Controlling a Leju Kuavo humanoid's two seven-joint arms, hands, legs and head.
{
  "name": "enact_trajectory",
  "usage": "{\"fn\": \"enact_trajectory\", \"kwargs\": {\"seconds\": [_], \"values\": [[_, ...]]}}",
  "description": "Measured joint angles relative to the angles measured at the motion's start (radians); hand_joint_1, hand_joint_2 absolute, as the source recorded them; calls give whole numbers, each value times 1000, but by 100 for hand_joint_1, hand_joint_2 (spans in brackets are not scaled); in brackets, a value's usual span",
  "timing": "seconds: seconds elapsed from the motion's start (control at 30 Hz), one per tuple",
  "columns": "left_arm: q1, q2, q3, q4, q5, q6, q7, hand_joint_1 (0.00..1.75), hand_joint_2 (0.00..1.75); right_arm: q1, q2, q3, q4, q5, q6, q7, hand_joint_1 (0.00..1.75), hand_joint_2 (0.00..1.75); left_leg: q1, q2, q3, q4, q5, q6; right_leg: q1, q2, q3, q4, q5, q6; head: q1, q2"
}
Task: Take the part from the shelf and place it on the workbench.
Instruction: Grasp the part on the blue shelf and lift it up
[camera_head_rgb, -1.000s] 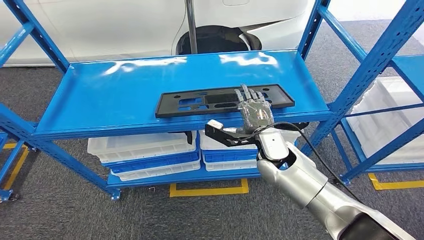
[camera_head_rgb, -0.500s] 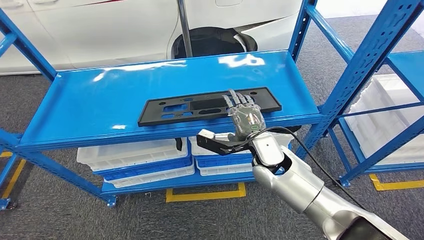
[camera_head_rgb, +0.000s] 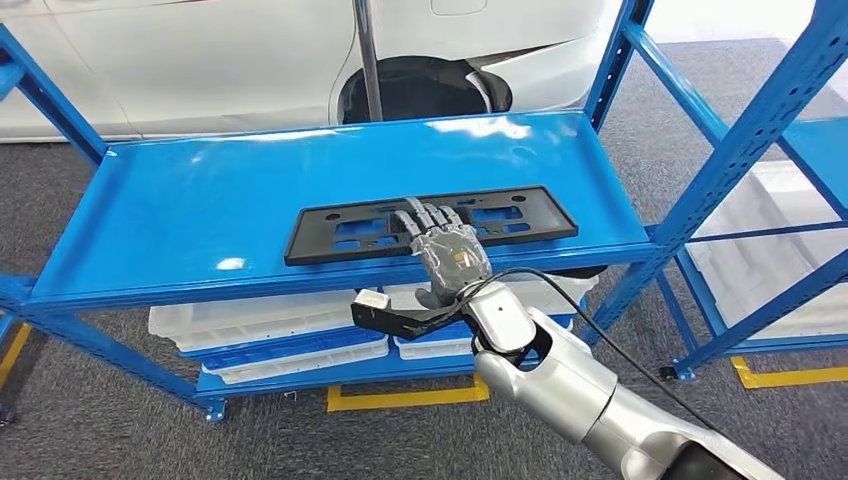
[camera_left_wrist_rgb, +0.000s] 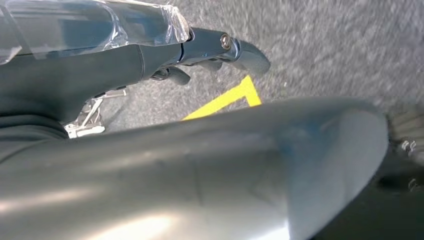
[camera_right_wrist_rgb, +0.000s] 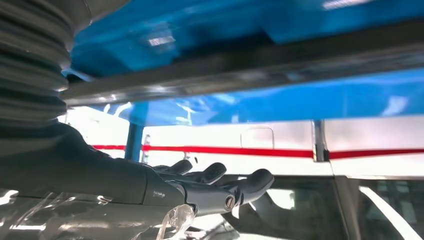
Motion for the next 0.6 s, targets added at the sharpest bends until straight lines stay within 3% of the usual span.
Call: {"fn": "enact_trajectory", "kwargs": {"seconds": [0.07, 0.1, 0.13, 0.17, 0.2, 0.27, 0.3, 0.33, 0.47, 0.53, 0.6], "values": [[-1, -1, 0, 0, 1, 0, -2, 0, 0, 2, 0, 4, -2, 0, 0, -2, 0, 175, 0, 1, 14, -6, -5, 3, 0, -2, -64, 125, -52, 4, 3, 0], [-1, -1, 0, 0, 2, 0, -2, 0, 0, 6, 0, 7, -3, 0, 0, -3, 0, 175, -1, 1, 19, -6, -9, 4, 0, -2, -99, 184, -69, 6, 3, 0], [0, -2, 0, 0, 2, 0, -2, 0, 0, 10, 0, 10, -3, 0, 0, -4, 0, 175, -2, 0, 25, -5, -14, 5, 0, -2, -123, 216, -68, 6, 3, 0], [1, -3, 0, 0, 3, -1, -2, 0, 0, 12, 0, 13, -3, 0, 0, -4, 0, 175, -3, 0, 31, -5, -20, 4, 1, -2, -128, 208, -47, 5, 3, 0], [2, -3, 0, 0, 3, -1, -2, 0, 0, 13, 1, 16, -3, 0, 0, -4, 0, 175, -4, 0, 39, -5, -25, 4, 2, -2, -114, 162, -8, 1, 3, 0], [2, -5, 0, 0, 3, 0, -2, 0, 0, 12, 2, 18, -5, 1, -1, -6, 0, 175, -9, -1, 54, -4, -38, 1, 9, -5, -54, 18, 75, -16, 3, 0], [1, -6, 0, 0, 3, 0, -2, 0, 0, 10, 3, 20, -7, 1, -2, -7, 0, 175, -11, -1, 58, -3, -43, -2, 12, -7, -30, -38, 96, -22, 3, 0], [0, -7, 0, 0, 3, 0, -2, 0, 0, 8, 5, 21, -9, 1, -2, -7, 0, 175, -12, -1, 59, -2, -48, -6, 15, -8, -16, -69, 104, -28, 3, 0], [-2, -9, 0, 0, 3, 0, -2, 0, 0, 5, 12, 27, -18, 2, -3, -11, 0, 175, -9, 1, 52, 20, -72, -27, 9, -6, -3, -92, 97, -39, 3, 0], [-2, -9, 0, 0, 3, 0, -2, 0, 0, 3, 17, 29, -21, 3, -3, -13, 0, 175, -1, 1, 4, 115, -117, -42, 1, -7, 6, -97, 95, -45, 1, 0], [-1, -9, 0, 0, 3, 0, -2, 0, 0, 4, 20, 34, -21, 4, -2, -15, 0, 175, 14, 1, -73, 251, -162, -59, -1, -7, 11, -97, 89, -47, -2, 0]]}}
